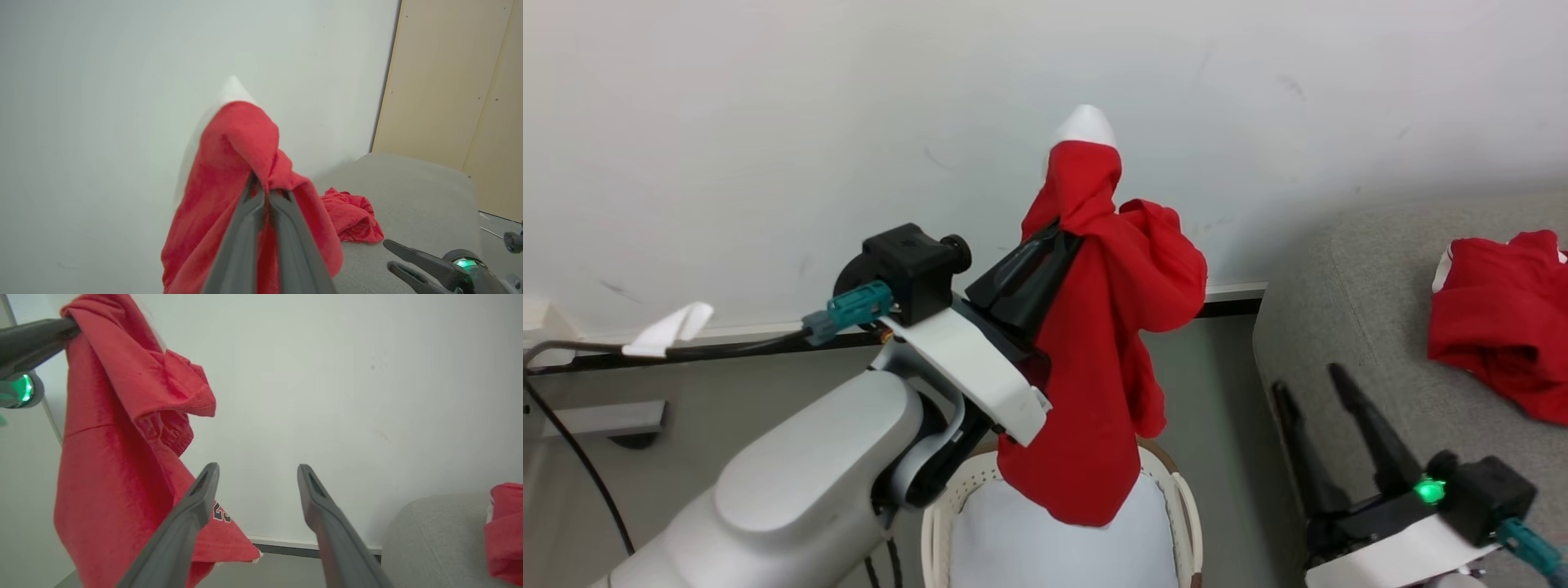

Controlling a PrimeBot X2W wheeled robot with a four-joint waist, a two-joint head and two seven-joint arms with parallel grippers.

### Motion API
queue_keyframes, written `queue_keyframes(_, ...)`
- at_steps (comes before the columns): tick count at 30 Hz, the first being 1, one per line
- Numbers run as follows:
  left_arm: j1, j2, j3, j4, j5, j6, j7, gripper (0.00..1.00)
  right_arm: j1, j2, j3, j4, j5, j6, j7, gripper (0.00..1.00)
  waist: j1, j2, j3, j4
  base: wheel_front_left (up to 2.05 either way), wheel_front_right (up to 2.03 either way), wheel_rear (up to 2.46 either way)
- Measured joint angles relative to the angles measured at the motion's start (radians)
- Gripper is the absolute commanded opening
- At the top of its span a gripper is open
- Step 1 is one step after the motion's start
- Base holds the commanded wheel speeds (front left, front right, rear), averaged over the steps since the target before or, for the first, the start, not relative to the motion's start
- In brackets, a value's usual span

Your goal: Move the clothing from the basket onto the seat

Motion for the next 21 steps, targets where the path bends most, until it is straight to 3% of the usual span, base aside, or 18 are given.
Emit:
queue_keyframes(8, -0.004, -0.041, -0.050, 0.027, 0.008, -0.031, 0.005, 0.00, -0.084, -0.031, 0.237, 0.080, 0.040, 0.000, 0.000, 1.00, 0.0000, 0.0000, -0.014, 0.037, 0.00, 0.00, 0.00)
queue_keyframes(21, 0.008, -0.131, -0.148, 0.045, 0.014, -0.082, 0.027, 0.00, -0.250, -0.086, 0.469, 0.263, 0.162, 0.000, 0.001, 1.00, 0.0000, 0.0000, -0.051, 0.173, 0.00, 0.00, 0.00)
